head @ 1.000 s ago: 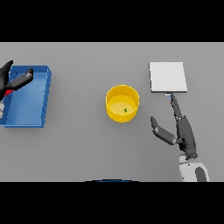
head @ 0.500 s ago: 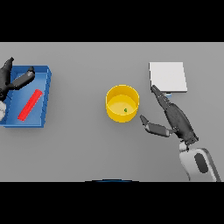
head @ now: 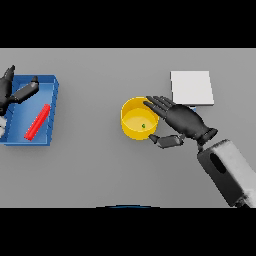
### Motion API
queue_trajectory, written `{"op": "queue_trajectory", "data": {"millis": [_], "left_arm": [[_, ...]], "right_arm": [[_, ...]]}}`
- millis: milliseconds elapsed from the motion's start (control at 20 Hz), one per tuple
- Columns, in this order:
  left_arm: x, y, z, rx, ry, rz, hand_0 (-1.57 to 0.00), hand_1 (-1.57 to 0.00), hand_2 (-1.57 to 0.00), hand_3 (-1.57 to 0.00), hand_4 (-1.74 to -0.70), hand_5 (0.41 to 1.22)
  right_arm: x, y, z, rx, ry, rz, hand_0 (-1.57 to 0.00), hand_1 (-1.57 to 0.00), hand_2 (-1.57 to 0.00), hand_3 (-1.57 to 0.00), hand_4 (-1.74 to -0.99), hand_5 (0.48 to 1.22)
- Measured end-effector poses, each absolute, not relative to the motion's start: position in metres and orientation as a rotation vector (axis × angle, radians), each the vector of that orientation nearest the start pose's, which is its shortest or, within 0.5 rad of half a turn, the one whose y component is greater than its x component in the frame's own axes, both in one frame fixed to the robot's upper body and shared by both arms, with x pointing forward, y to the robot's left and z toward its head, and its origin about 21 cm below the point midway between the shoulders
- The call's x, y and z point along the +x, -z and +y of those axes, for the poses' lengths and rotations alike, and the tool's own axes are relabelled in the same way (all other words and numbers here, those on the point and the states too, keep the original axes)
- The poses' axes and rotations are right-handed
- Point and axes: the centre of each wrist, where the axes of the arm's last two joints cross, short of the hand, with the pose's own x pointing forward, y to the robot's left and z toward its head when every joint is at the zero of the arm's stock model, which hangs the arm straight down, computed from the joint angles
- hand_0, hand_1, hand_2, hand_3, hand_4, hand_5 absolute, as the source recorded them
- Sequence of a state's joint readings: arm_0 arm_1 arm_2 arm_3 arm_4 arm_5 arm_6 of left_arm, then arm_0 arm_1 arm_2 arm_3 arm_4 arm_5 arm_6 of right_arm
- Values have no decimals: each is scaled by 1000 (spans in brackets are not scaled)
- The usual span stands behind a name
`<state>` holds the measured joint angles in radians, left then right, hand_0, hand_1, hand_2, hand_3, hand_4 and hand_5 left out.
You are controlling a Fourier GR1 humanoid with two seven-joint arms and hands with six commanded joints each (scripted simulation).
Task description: Pick up the red beaker and tilt it to pour out 1 green nut into yellow bowl. Pick up the yellow bowl and place it on the metallic measuring scale.
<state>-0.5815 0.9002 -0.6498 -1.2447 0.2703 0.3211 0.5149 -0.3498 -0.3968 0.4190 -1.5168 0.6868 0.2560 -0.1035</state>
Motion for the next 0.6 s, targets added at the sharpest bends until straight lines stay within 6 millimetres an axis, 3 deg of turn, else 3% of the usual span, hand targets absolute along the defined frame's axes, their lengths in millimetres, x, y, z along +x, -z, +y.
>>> {"op": "queue_trajectory", "data": {"millis": [400, 600], "left_arm": [[347, -113, 313, 723, 532, -1077, 1, 1, 1, 1, -793, 720], [345, -109, 316, 726, 530, -1070, 1, 1, 1, 1, -795, 732]], "right_arm": [[330, -69, -172, -314, -1762, -1492, 1, 1, 1, 1, -1250, 686], [337, -60, -157, -257, -1823, -1437, 1, 1, 1, 1, -1250, 681]]}}
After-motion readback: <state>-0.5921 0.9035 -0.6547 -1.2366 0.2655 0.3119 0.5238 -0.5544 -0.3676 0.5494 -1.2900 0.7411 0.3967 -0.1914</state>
